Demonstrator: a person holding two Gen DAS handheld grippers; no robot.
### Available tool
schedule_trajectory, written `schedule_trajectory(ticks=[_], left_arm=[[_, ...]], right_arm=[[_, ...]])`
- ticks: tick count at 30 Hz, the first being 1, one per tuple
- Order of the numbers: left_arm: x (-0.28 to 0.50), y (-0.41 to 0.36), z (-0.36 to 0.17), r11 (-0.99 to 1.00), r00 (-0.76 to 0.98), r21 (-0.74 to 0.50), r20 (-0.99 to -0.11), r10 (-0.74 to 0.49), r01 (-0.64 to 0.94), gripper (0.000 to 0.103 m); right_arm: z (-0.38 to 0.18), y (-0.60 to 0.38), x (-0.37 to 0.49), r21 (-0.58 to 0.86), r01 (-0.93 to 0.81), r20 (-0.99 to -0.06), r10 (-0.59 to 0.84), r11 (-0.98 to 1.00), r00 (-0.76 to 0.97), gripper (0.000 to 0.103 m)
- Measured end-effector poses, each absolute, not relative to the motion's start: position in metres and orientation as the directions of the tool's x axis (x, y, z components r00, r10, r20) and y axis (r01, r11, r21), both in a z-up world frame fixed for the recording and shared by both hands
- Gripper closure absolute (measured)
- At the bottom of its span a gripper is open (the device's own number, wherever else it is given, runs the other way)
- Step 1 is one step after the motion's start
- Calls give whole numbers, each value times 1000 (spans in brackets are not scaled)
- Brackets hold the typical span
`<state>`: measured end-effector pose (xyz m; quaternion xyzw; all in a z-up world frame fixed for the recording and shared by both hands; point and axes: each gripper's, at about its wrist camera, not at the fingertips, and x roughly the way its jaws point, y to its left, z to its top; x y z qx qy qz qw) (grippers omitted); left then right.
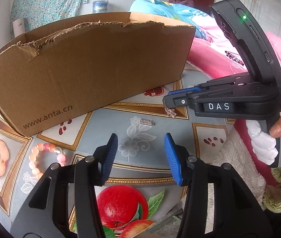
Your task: Organize jewelry
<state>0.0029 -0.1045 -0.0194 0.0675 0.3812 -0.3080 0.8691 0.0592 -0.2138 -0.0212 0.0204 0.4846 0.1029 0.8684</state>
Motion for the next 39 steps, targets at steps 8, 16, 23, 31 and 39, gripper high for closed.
schedule_trajectory(ticks=[8,16,23,31,39], left_arm=[[-3,-102,-20,805,527,-115,-701,-480,581,57],[-5,-95,-23,804,533,-113,-694,-484,583,57],[-4,-93,-24,800,530,-120,-690,-493,587,57],[-3,-91,-24,801,532,-123,-687,-495,586,57],[-4,-89,-23,803,534,-129,-684,-497,582,57]], right_arm=[[-13,-232,51,223,-131,-818,259,966,513,100],[-7,-234,46,203,-103,-836,227,974,500,100],[-13,-217,57,129,-148,-866,185,980,465,86],[-13,-196,59,-19,-216,-874,89,976,477,91],[-13,-210,56,29,-138,-874,92,990,478,100]])
